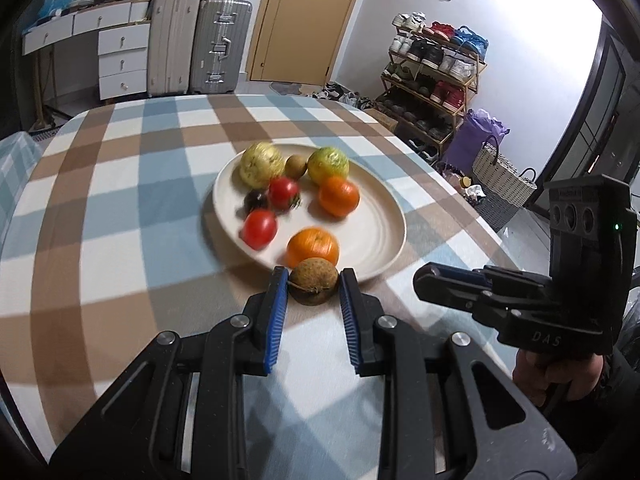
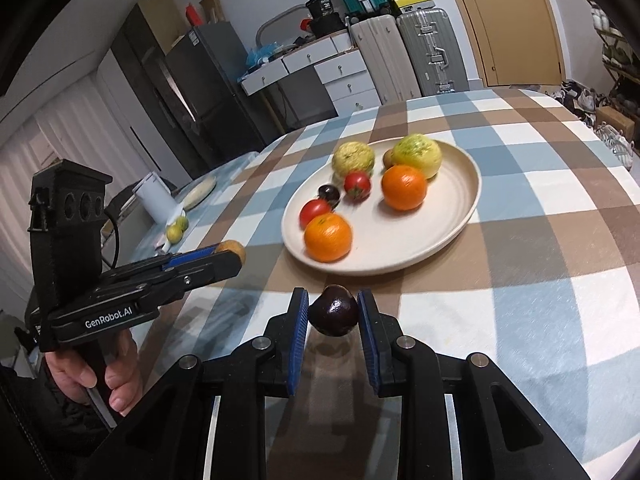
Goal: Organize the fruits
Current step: 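Carry both held fruits over the white plate and lower them onto it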
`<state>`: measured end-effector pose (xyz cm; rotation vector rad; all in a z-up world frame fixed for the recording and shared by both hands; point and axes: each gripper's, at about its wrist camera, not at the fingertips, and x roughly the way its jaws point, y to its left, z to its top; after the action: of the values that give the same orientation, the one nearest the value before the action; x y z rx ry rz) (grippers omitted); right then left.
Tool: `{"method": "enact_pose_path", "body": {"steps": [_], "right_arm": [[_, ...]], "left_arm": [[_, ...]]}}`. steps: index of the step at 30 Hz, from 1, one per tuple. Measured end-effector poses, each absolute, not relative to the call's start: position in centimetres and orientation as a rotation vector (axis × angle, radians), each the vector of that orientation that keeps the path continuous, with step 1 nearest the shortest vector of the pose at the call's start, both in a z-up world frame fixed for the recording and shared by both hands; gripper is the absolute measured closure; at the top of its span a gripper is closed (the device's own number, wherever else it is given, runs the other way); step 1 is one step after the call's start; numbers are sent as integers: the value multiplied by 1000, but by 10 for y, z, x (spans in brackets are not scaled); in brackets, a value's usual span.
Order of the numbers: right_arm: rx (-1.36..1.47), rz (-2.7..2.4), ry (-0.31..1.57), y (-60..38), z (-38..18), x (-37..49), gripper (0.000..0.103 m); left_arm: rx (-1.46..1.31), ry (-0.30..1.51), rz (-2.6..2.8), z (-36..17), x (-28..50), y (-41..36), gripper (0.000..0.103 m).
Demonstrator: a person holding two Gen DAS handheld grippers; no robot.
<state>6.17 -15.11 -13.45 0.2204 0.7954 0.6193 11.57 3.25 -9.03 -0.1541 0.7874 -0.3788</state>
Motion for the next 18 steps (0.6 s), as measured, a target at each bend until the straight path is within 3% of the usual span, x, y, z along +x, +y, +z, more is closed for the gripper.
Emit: {"method": "enact_pose_path", "body": {"steps": [18], "right_arm": [[190, 652, 798, -144, -132, 125, 77]], "left_arm": [[-187, 871, -432, -96, 216, 8, 80]]}}
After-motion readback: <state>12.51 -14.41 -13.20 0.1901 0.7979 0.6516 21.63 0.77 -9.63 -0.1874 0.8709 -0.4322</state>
